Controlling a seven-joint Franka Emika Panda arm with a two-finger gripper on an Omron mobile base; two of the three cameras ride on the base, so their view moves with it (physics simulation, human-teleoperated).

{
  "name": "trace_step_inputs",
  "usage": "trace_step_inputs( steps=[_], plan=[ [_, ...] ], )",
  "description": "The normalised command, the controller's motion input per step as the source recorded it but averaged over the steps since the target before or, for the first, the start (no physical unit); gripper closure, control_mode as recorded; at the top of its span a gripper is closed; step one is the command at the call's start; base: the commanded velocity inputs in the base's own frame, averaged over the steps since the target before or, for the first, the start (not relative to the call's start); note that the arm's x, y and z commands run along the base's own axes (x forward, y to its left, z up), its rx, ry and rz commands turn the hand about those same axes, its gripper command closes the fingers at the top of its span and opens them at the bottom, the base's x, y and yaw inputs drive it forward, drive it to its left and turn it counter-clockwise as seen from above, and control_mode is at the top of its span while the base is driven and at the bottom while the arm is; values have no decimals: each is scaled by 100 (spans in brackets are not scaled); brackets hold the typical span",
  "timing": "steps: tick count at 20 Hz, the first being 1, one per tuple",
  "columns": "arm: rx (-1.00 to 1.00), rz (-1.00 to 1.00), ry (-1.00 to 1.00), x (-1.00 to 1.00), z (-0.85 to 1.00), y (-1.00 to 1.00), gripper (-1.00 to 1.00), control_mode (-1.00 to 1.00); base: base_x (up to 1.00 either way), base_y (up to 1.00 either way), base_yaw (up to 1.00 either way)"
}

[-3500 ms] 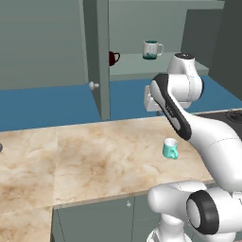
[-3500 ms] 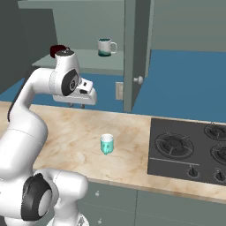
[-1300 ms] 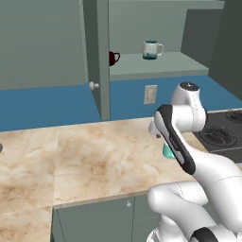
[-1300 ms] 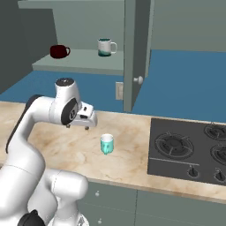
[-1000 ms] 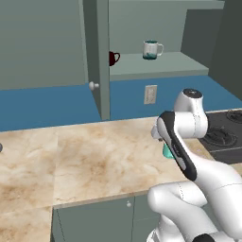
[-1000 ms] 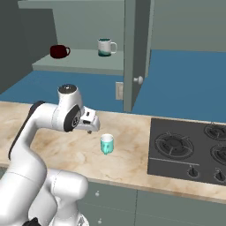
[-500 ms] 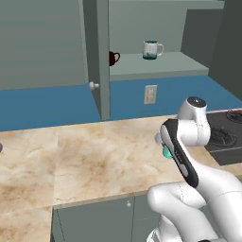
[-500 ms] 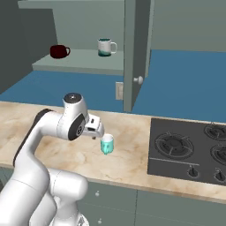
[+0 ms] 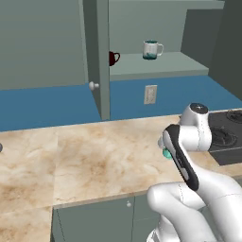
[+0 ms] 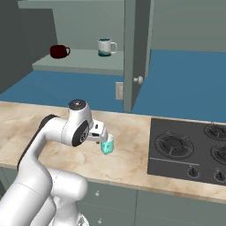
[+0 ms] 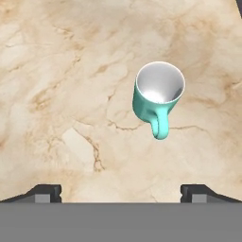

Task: Pick the mug on the counter and place it in the cabinet with the handle facing the right, like the mugs already inside.

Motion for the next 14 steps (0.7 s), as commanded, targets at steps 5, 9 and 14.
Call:
trace_step_inputs(
  steps=[5, 9, 14],
  plan=[
    [-6, 0, -7, 0, -15, -6, -100, -100, 0, 0, 0],
    [-2, 0, -3, 0, -25, -15, -100, -100, 0, 0, 0],
    [0, 0, -1, 0, -25, -13, -100, -100, 0, 0, 0]
  ],
)
